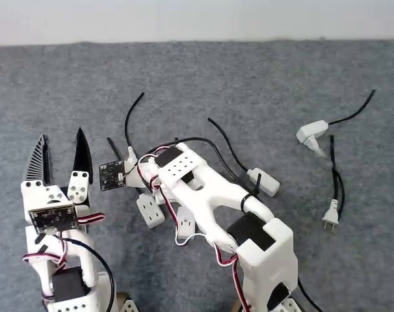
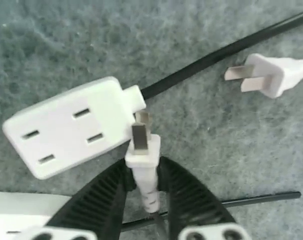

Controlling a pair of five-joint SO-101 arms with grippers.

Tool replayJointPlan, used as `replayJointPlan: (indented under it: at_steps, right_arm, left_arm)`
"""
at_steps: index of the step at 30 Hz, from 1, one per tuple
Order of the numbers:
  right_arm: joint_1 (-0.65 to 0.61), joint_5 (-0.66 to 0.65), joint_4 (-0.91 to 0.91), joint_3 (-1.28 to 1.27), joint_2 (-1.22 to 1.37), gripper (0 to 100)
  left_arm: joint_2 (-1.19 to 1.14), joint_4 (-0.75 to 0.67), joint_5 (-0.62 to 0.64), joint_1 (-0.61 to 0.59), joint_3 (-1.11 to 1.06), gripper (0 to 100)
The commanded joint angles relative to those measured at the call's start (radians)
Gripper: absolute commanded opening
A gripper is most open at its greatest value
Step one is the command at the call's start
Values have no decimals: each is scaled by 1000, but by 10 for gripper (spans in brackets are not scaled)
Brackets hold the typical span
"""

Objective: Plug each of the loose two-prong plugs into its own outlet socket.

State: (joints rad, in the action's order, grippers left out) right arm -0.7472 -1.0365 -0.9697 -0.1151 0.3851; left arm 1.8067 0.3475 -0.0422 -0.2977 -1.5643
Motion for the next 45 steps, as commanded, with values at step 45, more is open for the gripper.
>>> replayJointPlan:
  at_steps: [45]
  right_arm:
    - [77, 117, -140, -106, -645, 9]
  left_arm:
    - [17, -14, 120, 6, 70, 224]
